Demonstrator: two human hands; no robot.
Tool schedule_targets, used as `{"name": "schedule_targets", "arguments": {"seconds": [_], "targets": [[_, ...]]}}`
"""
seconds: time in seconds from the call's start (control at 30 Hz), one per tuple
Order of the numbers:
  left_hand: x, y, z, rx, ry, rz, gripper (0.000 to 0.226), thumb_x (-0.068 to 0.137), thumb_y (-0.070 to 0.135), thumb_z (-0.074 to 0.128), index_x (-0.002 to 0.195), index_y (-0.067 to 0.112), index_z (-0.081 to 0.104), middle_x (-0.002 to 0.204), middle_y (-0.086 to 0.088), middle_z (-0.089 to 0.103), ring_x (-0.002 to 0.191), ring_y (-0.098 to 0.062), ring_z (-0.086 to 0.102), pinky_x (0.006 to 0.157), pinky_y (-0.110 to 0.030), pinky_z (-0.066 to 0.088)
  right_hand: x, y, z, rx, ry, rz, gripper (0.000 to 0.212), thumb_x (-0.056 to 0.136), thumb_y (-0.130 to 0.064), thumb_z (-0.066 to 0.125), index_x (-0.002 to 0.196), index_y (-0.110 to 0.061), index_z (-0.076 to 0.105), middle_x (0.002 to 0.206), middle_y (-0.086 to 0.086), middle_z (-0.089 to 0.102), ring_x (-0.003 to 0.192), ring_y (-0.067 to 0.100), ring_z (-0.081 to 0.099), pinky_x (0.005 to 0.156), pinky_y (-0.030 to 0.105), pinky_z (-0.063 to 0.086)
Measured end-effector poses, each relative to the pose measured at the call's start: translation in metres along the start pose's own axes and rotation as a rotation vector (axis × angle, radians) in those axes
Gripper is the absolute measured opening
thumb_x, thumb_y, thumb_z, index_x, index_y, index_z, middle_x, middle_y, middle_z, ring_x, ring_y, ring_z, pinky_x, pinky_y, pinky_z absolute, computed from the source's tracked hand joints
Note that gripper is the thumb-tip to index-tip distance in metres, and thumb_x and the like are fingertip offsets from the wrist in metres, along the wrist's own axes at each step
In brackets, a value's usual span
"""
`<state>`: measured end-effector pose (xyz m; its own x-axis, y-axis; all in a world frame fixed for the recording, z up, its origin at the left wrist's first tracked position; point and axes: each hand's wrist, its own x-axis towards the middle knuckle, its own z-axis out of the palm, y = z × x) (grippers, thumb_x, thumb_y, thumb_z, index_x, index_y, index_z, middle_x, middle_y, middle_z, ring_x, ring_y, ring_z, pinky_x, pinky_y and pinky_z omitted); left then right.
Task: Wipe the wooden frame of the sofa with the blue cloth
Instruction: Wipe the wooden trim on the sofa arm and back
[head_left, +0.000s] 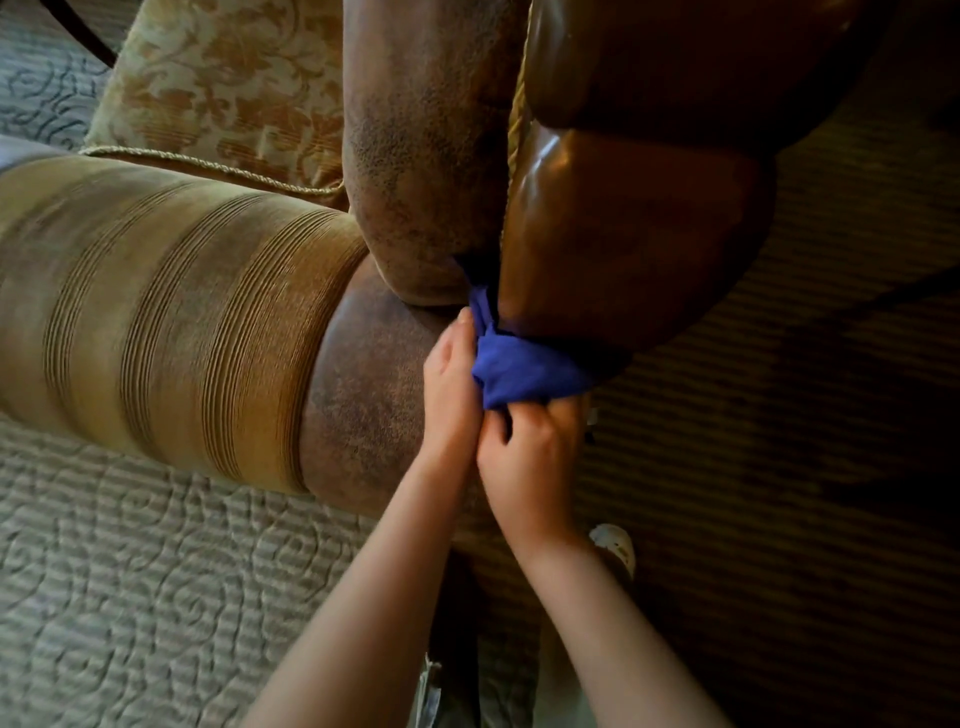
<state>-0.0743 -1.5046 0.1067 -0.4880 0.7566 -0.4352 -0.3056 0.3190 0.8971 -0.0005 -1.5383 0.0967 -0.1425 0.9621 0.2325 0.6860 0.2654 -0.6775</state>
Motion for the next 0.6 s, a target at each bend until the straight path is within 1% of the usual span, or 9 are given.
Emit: {"name": "schedule_targets", "arguments": {"seconds": [0.1,0.17,0.2,0.27,0.33,0.4,0.47,0.53,0.6], "targets": [[-0.018,-0.011,0.011,-0.313,-0.052,-0.150,0.030,0.097,0.032,0.040,0.102,0.013,0.062,0.093,-0.008,0.063,0.087,-0.008,0.061,0.089,-0.023,0.047,-0.004,0.004,-0.032,0.543,-0.229,0.239,0.020,0.078,-0.023,0.058,0.094,-0.030,0.067,0.093,-0.014,0.066,0.088,-0.006,0.058,0.081,0.007,0.043],[-0.024,-0.022,0.016,-0.230,-0.097,-0.092,0.050,0.090,0.048,0.051,0.130,0.018,0.053,0.128,-0.004,0.058,0.119,-0.012,0.053,0.109,-0.036,0.033,-0.002,0.016,-0.046,0.921,-0.156,0.493,0.016,0.073,-0.017,0.061,0.082,-0.027,0.070,0.084,-0.014,0.071,0.082,-0.003,0.063,0.073,0.013,0.047],[-0.025,-0.029,0.019,-0.139,-0.100,-0.020,0.062,0.088,0.055,0.050,0.142,0.025,0.041,0.143,0.002,0.047,0.132,-0.013,0.043,0.114,-0.040,0.027,0.000,0.022,-0.050,0.964,-0.043,0.573,0.018,0.072,-0.016,0.060,0.083,-0.026,0.071,0.085,-0.013,0.071,0.082,0.001,0.064,0.073,0.016,0.048],[-0.024,-0.032,0.025,0.026,-0.013,0.071,0.068,0.089,0.060,0.040,0.148,0.029,0.027,0.152,0.009,0.034,0.139,-0.006,0.031,0.116,-0.039,0.025,0.006,0.023,-0.052,0.893,0.128,0.583,0.024,0.078,-0.011,0.056,0.092,-0.027,0.067,0.094,-0.012,0.071,0.091,0.006,0.065,0.078,0.019,0.048],[-0.017,-0.040,0.024,0.090,0.030,0.110,0.067,0.090,0.063,0.034,0.146,0.027,0.033,0.150,0.007,0.037,0.137,-0.006,0.034,0.116,-0.036,0.026,0.005,0.020,-0.047,0.788,0.177,0.536,0.028,0.086,-0.006,0.058,0.103,-0.028,0.060,0.100,-0.019,0.068,0.099,0.002,0.063,0.083,0.016,0.047],[-0.002,-0.042,0.020,-0.019,0.009,-0.034,0.069,0.080,0.074,0.038,0.130,0.030,0.054,0.136,0.003,0.055,0.128,-0.013,0.048,0.111,-0.040,0.033,0.001,0.017,-0.041,0.633,0.198,0.485,0.027,0.088,-0.008,0.062,0.109,-0.026,0.056,0.110,-0.018,0.063,0.104,-0.004,0.058,0.090,0.013,0.044],[0.023,-0.055,0.015,-0.123,0.098,-0.244,0.064,0.075,0.073,0.045,0.110,0.023,0.067,0.113,0.000,0.069,0.111,-0.016,0.061,0.103,-0.041,0.041,-0.004,0.015,-0.034,0.360,0.242,0.354,0.031,0.087,-0.019,0.066,0.116,-0.015,0.057,0.125,0.007,0.056,0.115,0.007,0.053,0.101,0.015,0.037],[0.033,-0.063,0.014,-0.117,0.095,-0.294,0.049,0.088,0.062,0.043,0.096,0.018,0.064,0.091,0.004,0.071,0.092,-0.009,0.064,0.094,-0.035,0.045,-0.009,0.014,-0.025,0.190,0.185,0.312,0.038,0.085,-0.030,0.062,0.112,-0.004,0.064,0.126,0.021,0.052,0.117,0.022,0.052,0.103,0.022,0.038],[0.022,-0.054,0.016,-0.141,0.000,-0.291,0.049,0.091,0.063,0.039,0.103,0.020,0.061,0.098,0.009,0.069,0.092,-0.002,0.065,0.089,-0.029,0.048,-0.010,0.004,-0.022,0.174,0.071,0.369,0.036,0.084,-0.031,0.064,0.104,-0.003,0.068,0.117,0.016,0.058,0.109,0.025,0.058,0.092,0.027,0.045]]}}
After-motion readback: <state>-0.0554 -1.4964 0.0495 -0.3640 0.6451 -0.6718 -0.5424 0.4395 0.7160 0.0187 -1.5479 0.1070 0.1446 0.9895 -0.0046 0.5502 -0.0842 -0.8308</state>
